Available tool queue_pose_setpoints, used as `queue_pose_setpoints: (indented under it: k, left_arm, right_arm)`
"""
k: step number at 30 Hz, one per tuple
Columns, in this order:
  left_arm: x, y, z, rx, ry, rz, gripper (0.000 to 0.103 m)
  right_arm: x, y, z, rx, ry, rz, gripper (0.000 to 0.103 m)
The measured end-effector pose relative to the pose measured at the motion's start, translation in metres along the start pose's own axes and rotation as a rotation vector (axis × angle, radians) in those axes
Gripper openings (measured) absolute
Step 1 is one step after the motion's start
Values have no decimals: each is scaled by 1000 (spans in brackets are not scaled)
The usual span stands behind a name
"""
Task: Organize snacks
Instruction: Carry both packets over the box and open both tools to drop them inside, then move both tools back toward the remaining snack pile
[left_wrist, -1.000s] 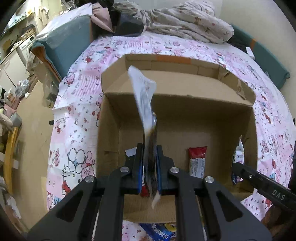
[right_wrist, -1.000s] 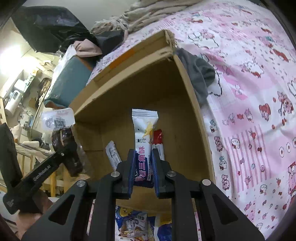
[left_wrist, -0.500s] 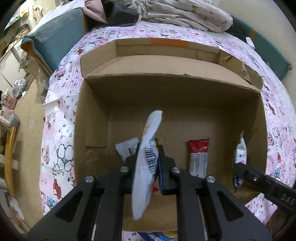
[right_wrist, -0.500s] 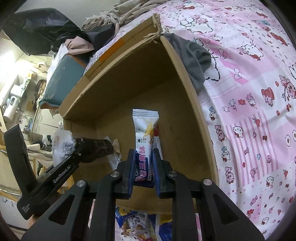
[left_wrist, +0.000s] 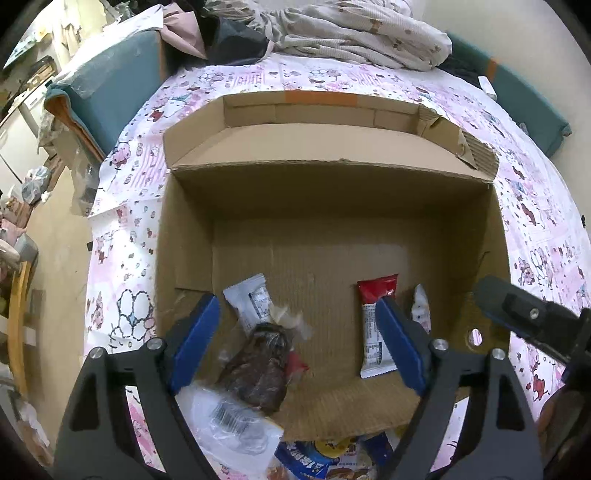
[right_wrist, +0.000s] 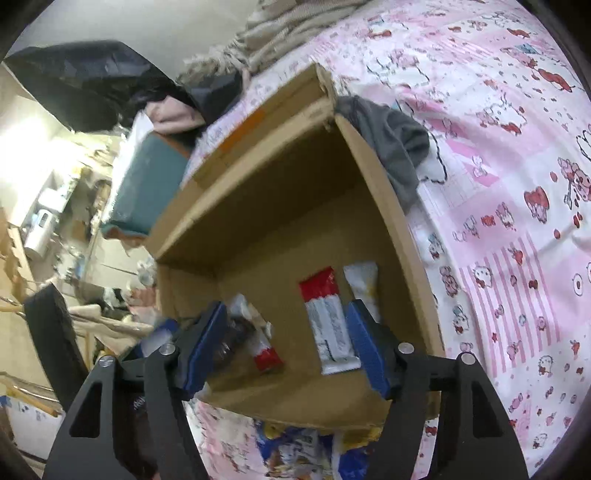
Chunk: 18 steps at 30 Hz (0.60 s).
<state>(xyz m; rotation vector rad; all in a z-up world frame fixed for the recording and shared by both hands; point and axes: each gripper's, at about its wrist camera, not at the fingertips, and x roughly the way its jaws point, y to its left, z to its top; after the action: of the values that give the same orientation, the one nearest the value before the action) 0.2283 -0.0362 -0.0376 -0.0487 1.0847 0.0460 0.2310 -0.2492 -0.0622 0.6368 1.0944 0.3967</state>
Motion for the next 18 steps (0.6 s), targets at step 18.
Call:
queue_pose_setpoints:
  k: [18]
  left_arm:
    - [-45,35,-17,-84,-76,-7,94]
  right_arm:
    - [-20,7,-12,-21,-11,4,75]
